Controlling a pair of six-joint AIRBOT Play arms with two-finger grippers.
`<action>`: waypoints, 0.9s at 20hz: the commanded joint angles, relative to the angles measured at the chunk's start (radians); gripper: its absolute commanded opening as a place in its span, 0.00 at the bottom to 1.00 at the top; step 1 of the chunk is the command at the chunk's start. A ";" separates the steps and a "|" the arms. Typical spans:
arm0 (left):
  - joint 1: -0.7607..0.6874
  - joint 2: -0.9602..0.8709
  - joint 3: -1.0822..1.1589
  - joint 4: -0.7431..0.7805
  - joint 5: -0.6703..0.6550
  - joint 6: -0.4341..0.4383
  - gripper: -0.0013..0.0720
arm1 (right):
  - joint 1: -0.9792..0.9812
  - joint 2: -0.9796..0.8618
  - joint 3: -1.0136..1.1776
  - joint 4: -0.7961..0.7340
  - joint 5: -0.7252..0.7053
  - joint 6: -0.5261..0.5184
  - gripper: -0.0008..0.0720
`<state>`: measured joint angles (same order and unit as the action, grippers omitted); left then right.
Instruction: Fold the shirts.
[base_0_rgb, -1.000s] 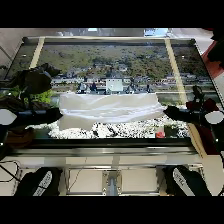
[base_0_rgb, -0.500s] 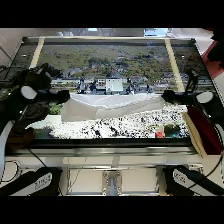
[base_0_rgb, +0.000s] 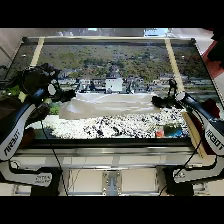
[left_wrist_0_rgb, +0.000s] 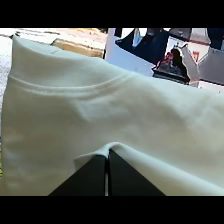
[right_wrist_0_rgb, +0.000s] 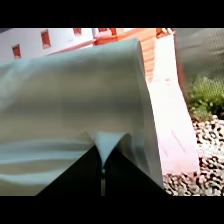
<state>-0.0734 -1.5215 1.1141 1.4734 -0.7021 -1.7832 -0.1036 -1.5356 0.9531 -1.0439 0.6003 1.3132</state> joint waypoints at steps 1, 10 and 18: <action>-0.002 -0.023 0.008 0.005 0.005 -0.024 0.06 | 0.002 -0.030 0.002 -0.017 -0.015 0.002 0.06; -0.002 0.145 0.188 -0.051 0.151 -0.027 0.72 | -0.086 0.211 0.169 -0.051 0.158 -0.005 0.69; -0.184 0.190 0.188 -0.131 0.377 0.462 0.72 | -0.307 -0.050 0.169 0.423 0.379 -0.207 0.83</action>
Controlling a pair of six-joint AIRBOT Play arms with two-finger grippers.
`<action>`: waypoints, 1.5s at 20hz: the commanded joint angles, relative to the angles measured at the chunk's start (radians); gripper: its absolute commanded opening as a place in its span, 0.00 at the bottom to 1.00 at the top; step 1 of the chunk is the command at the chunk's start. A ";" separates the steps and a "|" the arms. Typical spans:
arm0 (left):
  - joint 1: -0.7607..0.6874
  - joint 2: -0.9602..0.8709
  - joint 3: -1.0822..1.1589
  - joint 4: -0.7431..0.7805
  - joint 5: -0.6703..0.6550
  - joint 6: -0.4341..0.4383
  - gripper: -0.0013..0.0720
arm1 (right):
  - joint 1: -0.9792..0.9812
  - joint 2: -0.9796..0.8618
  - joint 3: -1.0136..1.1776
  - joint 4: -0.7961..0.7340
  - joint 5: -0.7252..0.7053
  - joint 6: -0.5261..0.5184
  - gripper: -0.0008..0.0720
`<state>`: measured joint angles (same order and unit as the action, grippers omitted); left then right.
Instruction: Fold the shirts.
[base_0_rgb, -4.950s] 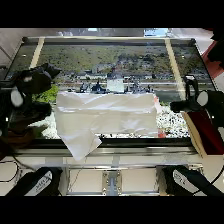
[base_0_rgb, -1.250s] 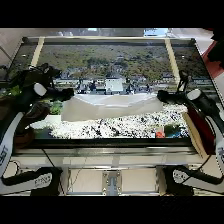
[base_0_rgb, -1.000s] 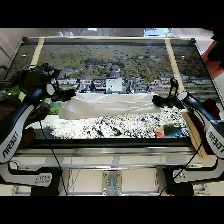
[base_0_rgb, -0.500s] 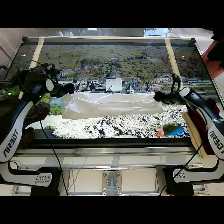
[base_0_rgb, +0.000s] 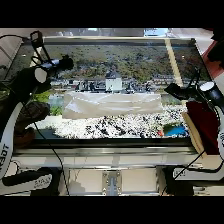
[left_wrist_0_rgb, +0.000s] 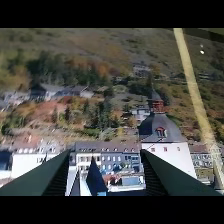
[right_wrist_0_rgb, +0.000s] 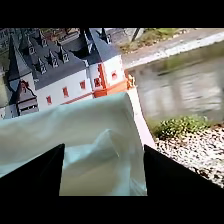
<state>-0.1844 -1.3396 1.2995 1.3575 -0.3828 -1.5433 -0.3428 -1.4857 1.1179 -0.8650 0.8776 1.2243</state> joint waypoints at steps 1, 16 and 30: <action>-0.096 0.008 0.003 -0.015 0.066 0.236 0.72 | -0.085 -0.140 0.004 0.295 0.117 -0.137 0.88; -0.154 0.008 0.003 -0.030 -0.004 0.230 0.73 | -0.054 -0.251 0.004 0.184 0.179 -0.179 0.91; -0.155 -0.114 0.002 -0.075 -0.240 0.232 0.05 | 0.068 -0.219 0.039 0.245 0.203 -0.201 0.06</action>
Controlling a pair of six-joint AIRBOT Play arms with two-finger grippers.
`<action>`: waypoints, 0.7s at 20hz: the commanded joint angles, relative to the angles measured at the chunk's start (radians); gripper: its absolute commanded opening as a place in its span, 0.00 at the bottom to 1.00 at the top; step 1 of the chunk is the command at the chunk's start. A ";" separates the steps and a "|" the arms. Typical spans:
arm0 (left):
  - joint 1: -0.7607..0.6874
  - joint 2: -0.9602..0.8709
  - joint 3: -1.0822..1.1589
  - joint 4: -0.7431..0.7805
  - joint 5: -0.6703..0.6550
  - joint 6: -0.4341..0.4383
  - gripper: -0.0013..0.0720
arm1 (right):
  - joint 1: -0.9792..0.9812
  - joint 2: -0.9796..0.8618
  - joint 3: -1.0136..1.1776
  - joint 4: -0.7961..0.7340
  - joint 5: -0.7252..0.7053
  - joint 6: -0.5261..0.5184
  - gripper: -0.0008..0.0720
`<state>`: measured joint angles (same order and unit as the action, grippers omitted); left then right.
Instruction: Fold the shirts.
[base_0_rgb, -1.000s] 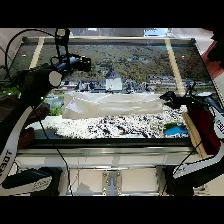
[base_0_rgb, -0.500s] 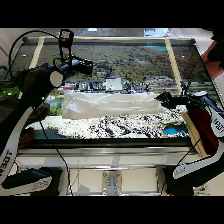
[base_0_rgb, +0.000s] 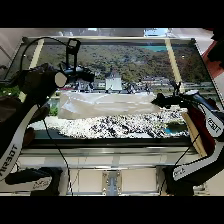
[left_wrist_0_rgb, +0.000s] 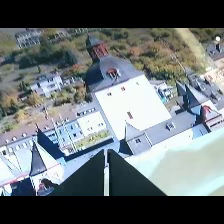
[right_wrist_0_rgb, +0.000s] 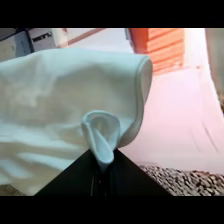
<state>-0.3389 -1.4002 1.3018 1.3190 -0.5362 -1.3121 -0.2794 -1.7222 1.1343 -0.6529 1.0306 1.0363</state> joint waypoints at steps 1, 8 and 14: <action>-0.002 -0.087 0.000 -0.080 -0.114 0.000 0.05 | 0.005 0.032 0.040 0.032 0.076 -0.012 0.06; -0.095 -0.307 0.000 -0.227 -0.204 -0.001 0.05 | 0.005 0.166 0.159 0.025 0.229 0.037 0.06; -0.212 -0.341 0.002 -0.244 -0.196 0.000 0.05 | 0.005 0.260 0.281 -0.024 0.285 0.068 0.05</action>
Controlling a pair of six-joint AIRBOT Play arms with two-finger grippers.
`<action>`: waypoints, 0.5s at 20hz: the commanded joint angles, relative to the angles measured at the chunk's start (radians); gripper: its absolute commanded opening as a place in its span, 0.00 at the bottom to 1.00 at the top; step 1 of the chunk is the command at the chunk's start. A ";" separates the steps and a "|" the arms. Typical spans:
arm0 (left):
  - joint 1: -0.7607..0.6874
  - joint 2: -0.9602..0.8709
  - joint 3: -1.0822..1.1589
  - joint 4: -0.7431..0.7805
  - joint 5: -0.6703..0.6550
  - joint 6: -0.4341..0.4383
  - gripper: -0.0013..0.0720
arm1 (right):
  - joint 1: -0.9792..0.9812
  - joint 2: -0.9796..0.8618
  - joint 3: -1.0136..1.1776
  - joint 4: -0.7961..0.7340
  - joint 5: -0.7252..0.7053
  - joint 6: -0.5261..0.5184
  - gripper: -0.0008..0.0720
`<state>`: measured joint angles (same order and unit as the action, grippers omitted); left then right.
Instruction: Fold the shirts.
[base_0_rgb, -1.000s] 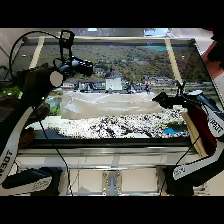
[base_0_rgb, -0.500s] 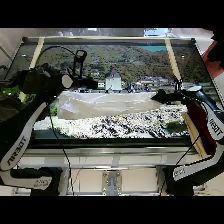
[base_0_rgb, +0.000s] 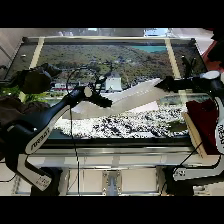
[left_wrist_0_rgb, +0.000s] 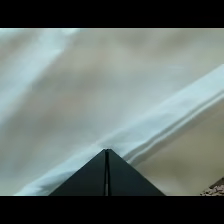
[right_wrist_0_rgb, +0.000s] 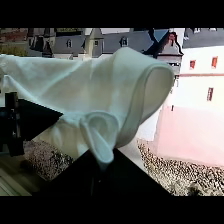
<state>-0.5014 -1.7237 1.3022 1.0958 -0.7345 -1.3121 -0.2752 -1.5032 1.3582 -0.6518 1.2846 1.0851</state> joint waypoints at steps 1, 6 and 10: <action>-0.063 -0.017 0.002 -0.036 0.013 0.000 0.05 | 0.001 0.049 0.079 -0.035 0.043 0.019 0.05; -0.128 -0.018 0.002 -0.085 0.101 0.000 0.05 | 0.009 0.062 0.179 -0.030 0.097 0.044 0.05; -0.121 -0.017 0.032 -0.085 0.152 -0.001 0.05 | 0.104 0.063 0.203 -0.029 0.116 0.045 0.05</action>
<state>-0.6205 -1.7405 1.3132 1.0122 -0.6250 -1.3125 -0.2245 -1.4437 1.5383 -0.6800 1.3830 1.1236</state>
